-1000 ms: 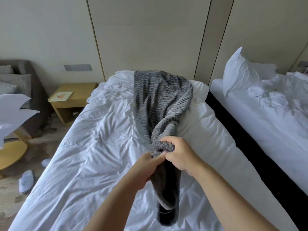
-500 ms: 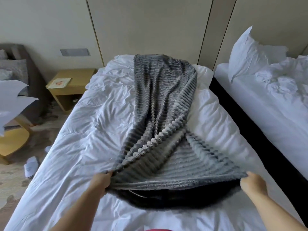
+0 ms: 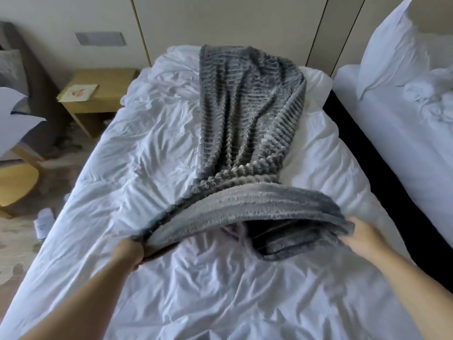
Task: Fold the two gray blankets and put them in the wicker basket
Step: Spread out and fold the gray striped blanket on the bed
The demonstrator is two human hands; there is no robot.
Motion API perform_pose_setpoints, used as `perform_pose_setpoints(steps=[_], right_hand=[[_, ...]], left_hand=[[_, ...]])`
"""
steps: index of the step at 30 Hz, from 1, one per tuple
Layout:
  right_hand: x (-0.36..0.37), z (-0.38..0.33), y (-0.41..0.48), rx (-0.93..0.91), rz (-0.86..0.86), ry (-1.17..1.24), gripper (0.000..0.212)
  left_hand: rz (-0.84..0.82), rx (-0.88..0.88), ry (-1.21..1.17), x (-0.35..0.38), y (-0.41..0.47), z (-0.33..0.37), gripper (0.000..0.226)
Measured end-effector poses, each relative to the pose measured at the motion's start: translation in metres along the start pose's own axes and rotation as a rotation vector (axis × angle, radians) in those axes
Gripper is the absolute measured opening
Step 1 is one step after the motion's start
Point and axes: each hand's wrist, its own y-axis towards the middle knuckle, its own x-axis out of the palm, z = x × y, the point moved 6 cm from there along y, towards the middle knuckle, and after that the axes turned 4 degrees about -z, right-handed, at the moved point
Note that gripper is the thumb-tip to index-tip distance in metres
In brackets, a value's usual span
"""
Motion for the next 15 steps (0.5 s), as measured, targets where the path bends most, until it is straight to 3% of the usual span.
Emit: perform_pose_setpoints(steps=[2, 3, 5, 6, 8, 9, 11, 12, 15], right_hand=[[0.067, 0.033, -0.011, 0.106, -0.478, -0.383, 0.001], [0.084, 0.05, -0.015, 0.168, -0.611, -0.553, 0.007], [0.086, 0.062, -0.006, 0.192, -0.7, -0.757, 0.031], [0.078, 0.055, 0.001, 0.2, -0.708, -0.738, 0.035], [0.053, 0.031, 0.027, 0.266, -0.495, -0.452, 0.031], [0.032, 0.016, 0.041, 0.298, -0.244, -0.182, 0.023], [-0.005, -0.021, 0.06, 0.214, 0.196, 0.053, 0.009], [-0.01, -0.036, 0.07, 0.185, 0.283, 0.12, 0.013], [0.02, -0.065, 0.118, 0.147, 0.189, 0.282, 0.029]], left_hand=[[-0.306, -0.137, 0.311, 0.033, -0.009, -0.025, 0.021], [-0.472, -0.21, 0.45, 0.039, -0.017, -0.037, 0.023], [-0.596, -0.319, 0.534, 0.029, -0.02, -0.039, 0.026], [-0.545, -0.348, 0.406, 0.02, -0.016, -0.03, 0.025], [-0.269, -0.175, 0.076, 0.002, 0.007, 0.003, 0.017], [-0.077, -0.055, 0.001, -0.009, 0.018, 0.024, 0.017], [0.102, 0.109, -0.04, -0.012, 0.027, 0.066, 0.027], [0.126, 0.147, -0.074, -0.005, 0.029, 0.085, 0.03], [0.073, 0.223, -0.035, 0.036, 0.036, 0.137, 0.026]])
